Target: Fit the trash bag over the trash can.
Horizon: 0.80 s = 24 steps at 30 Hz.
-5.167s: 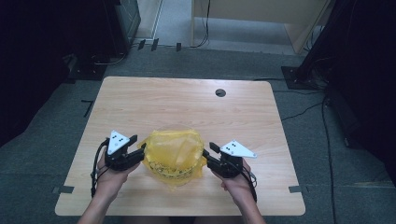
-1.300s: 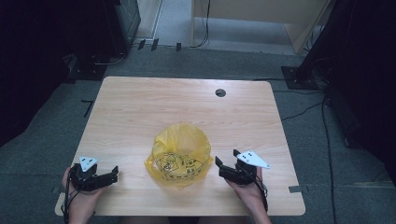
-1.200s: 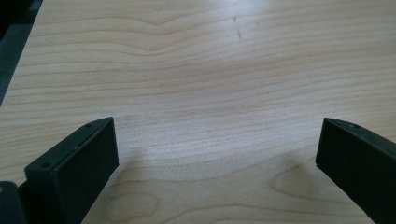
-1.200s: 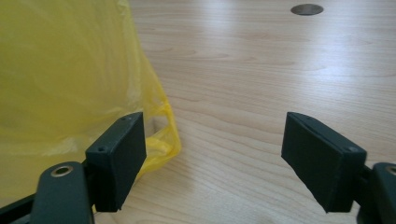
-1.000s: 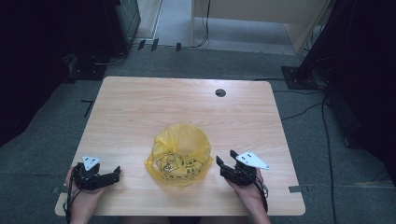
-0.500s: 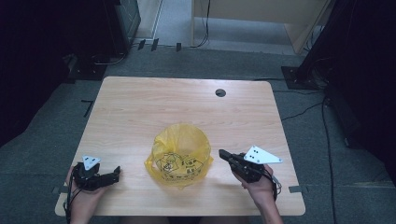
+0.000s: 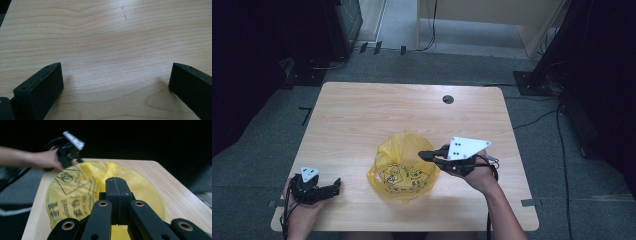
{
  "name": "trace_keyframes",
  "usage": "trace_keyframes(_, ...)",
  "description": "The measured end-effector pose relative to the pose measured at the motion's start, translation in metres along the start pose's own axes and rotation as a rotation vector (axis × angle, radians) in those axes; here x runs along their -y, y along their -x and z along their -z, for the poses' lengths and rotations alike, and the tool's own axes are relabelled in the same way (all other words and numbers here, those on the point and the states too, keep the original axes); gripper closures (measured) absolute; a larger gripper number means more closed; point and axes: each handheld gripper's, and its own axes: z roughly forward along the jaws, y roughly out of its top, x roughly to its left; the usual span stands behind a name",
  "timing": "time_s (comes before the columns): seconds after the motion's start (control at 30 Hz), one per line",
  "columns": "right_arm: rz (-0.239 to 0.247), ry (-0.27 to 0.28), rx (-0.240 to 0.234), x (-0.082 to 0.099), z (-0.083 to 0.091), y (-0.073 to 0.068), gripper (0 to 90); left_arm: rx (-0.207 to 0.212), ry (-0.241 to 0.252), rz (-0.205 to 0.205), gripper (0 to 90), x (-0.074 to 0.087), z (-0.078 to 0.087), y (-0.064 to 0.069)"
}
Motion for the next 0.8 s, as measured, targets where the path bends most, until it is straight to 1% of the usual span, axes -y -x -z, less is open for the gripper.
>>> trace_keyframes(0.03, 0.053, -0.015, -0.051, -0.01, -0.01, 0.002, 90.0, 0.0, -0.001, -0.001, 0.0, 0.0, 0.0, 0.0)
trace_keyframes(0.07, 0.053, -0.015, -0.051, -0.01, -0.01, 0.002, 90.0, 0.0, -0.001, -0.001, 0.0, 0.0, 0.0, 0.0)
trace_keyframes(0.1, 0.071, -0.016, -0.071, -0.013, -0.014, 0.002, 90.0, 0.0, 0.0, -0.002, 0.0, 0.0, 0.0, 0.0)
trace_keyframes(0.13, 0.108, -0.029, -0.106, -0.018, -0.02, 0.003, 90.0, 0.0, -0.001, -0.002, 0.0, 0.0, 0.0, 0.0)
trace_keyframes(0.17, 0.137, -0.051, -0.132, -0.021, -0.025, 0.003, 90.0, 0.0, -0.001, -0.002, 0.0, 0.0, 0.0, 0.0)
trace_keyframes(0.2, 0.185, -0.092, -0.173, -0.026, -0.035, 0.001, 90.0, 0.0, 0.0, -0.001, 0.0, 0.0, 0.0, 0.0)
trace_keyframes(0.23, 0.185, -0.092, -0.173, -0.026, -0.035, 0.001, 90.0, 0.0, 0.0, -0.001, 0.0, 0.0, 0.0, 0.0)
trace_keyframes(0.27, 0.247, -0.154, -0.219, -0.032, -0.047, -0.002, 90.0, 0.0, 0.0, -0.002, 0.0, 0.0, 0.0, 0.0)
trace_keyframes(0.3, 0.247, -0.154, -0.219, -0.032, -0.047, -0.002, 90.0, 0.0, 0.0, -0.001, 0.0, 0.0, 0.0, 0.0)
trace_keyframes(0.33, 0.288, -0.193, -0.255, -0.035, -0.056, -0.004, 90.0, 0.0, 0.0, -0.002, 0.0, 0.0, 0.0, 0.0)
trace_keyframes(0.43, 0.324, -0.256, -0.304, -0.039, -0.069, -0.005, 90.0, 0.0, 0.0, -0.001, 0.0, 0.0, 0.0, 0.0)
trace_keyframes(0.47, 0.324, -0.256, -0.304, -0.039, -0.069, -0.005, 90.0, 0.0, 0.0, -0.001, 0.0, 0.0, 0.0, 0.0)
trace_keyframes(0.5, 0.337, -0.287, -0.348, -0.041, -0.077, -0.005, 90.0, 0.0, 0.0, -0.001, 0.0, 0.0, 0.0, 0.0)
trace_keyframes(0.57, 0.358, -0.324, -0.396, -0.042, -0.087, -0.006, 90.0, 0.0, 0.0, -0.001, 0.0, 0.0, 0.0, 0.0)
trace_keyframes(0.63, 0.379, -0.377, -0.421, -0.043, -0.097, -0.009, 90.0, 0.0, 0.0, -0.001, 0.0, 0.0, 0.0, 0.0)
trace_keyframes(0.67, 0.379, -0.377, -0.421, -0.043, -0.097, -0.009, 90.0, 0.0, 0.0, -0.001, 0.0, 0.0, 0.0, 0.0)
trace_keyframes(0.7, 0.415, -0.438, -0.445, -0.043, -0.109, -0.012, 90.0, 0.0, -0.001, -0.002, 0.0, 0.0, 0.0, 0.0)
trace_keyframes(0.73, 0.415, -0.438, -0.445, -0.043, -0.109, -0.012, 90.0, 0.0, -0.001, -0.002, 0.0, 0.0, 0.0, 0.0)
trace_keyframes(0.77, 0.442, -0.479, -0.467, -0.043, -0.118, -0.014, 90.0, 0.0, -0.001, -0.002, 0.0, 0.0, 0.0, 0.0)
trace_keyframes(0.8, 0.453, -0.506, -0.481, -0.043, -0.122, -0.015, 90.0, 0.0, -0.001, -0.002, 0.0, 0.0, 0.0, 0.0)
